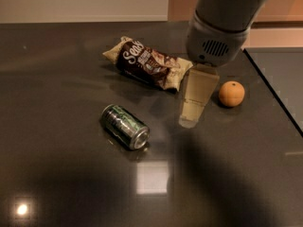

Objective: Place green can upright

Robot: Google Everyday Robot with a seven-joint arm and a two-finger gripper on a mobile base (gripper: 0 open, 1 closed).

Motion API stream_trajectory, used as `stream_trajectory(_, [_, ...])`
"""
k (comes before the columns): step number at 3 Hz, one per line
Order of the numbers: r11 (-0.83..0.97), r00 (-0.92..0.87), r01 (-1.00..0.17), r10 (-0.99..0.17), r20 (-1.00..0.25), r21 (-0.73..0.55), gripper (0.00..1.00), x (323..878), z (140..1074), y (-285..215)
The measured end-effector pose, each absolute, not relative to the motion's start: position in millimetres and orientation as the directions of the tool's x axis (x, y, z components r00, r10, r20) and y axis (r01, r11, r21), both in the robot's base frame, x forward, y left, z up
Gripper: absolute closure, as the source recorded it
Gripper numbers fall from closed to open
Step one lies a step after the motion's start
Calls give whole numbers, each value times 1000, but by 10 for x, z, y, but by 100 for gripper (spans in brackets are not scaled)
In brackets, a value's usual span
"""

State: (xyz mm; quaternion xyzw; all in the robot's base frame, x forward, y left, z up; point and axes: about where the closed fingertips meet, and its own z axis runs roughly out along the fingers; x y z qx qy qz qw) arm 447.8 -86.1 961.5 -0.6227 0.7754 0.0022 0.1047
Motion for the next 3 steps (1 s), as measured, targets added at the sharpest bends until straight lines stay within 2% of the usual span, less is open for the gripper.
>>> stream_trajectory(1, [245, -229, -965, -961, -153, -95, 0, 4508, 9548, -364])
stream_trajectory(3, [320, -310, -945, -942, -131, -62, 0, 4646, 9343, 220])
